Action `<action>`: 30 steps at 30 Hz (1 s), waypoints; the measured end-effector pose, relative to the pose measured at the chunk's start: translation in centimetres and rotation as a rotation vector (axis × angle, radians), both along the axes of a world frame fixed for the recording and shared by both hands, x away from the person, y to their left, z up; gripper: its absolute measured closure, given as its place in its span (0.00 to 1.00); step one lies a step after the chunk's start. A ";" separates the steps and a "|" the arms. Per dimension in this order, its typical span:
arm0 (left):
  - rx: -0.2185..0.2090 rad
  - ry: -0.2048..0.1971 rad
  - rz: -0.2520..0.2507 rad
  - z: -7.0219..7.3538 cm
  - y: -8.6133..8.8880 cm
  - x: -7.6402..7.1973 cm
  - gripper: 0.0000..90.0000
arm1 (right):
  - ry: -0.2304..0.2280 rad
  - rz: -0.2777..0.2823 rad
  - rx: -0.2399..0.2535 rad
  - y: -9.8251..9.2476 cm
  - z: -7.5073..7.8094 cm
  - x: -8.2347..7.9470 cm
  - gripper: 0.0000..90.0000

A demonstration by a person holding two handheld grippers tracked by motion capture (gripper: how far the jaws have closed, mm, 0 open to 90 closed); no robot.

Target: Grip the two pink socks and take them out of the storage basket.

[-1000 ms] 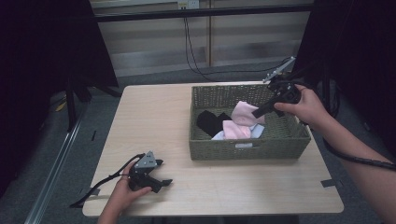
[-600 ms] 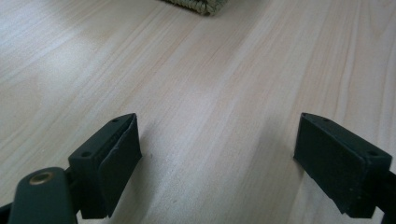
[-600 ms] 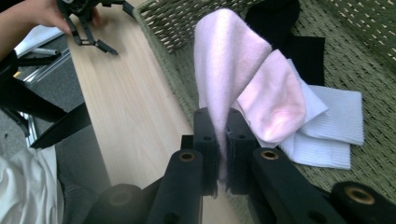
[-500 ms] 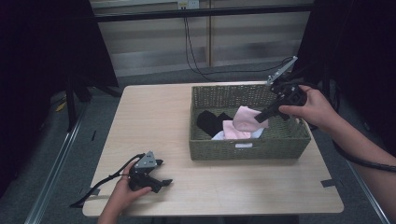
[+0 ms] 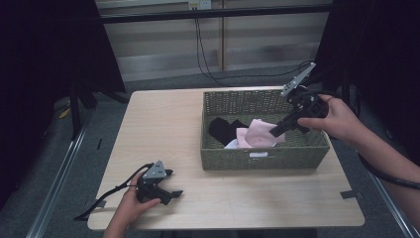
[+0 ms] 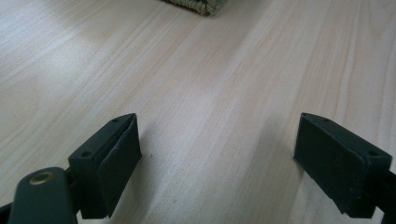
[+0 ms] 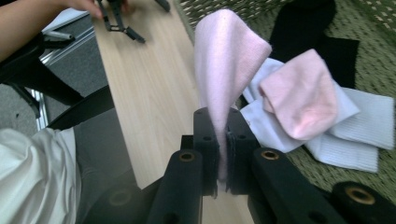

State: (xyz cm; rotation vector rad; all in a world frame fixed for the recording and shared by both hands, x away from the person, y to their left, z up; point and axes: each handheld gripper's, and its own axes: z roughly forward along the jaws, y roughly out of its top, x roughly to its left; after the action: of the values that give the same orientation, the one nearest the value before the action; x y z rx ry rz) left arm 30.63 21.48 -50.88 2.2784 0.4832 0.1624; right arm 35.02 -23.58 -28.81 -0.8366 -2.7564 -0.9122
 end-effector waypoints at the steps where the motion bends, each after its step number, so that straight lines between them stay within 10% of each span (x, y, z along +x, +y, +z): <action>1: 0.000 0.000 0.000 0.0 0.0 0.0 0.15 | 0.004 0.013 -0.002 0.3 0.0 -0.4 0.94; 30: -0.004 -0.001 0.004 0.0 0.0 0.0 0.15 | 0.079 0.143 -0.032 5.1 -6.1 -2.6 0.93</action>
State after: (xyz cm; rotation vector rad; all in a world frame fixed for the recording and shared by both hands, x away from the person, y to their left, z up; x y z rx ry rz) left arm 30.60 21.46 -50.92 2.2731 0.4865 0.1644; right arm 32.43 -18.53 -34.94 -0.6543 -2.7279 -0.7945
